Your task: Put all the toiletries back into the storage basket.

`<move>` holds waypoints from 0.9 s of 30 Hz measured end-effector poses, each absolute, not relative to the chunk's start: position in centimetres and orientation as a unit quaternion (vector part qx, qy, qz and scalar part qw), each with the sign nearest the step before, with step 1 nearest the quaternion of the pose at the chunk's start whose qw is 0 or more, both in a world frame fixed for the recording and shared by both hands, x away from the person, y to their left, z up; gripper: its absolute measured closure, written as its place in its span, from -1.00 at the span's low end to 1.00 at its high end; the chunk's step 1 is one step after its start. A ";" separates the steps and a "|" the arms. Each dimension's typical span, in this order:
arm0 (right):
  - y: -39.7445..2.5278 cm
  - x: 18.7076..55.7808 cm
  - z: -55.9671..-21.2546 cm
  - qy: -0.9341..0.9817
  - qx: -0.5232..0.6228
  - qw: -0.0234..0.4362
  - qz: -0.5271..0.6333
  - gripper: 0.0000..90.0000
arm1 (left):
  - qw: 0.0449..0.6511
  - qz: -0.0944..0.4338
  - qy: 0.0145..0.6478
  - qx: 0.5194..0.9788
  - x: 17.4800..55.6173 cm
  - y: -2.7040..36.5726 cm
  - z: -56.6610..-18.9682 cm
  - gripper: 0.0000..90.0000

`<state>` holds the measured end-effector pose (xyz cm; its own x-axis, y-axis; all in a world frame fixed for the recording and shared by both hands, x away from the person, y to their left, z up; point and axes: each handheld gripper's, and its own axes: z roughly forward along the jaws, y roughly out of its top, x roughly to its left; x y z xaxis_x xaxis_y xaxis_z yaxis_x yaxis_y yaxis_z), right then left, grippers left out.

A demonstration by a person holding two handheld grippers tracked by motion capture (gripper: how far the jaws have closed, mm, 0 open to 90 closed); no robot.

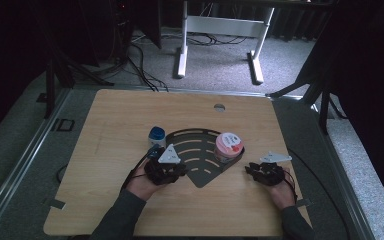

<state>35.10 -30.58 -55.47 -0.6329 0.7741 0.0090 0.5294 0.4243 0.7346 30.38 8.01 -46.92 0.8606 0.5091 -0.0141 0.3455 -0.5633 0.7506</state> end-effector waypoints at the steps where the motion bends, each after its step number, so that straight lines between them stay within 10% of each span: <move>1: -30.6 35.1 -55.5 0.827 0.394 0.168 0.364 0.55 | 0.399 0.104 0.243 0.878 30.4 8.1 -46.7 0.80; 27: -30.5 35.1 -55.5 0.827 0.392 0.170 0.365 0.55 | 0.389 0.126 0.266 0.873 32.6 10.8 -43.4 1.00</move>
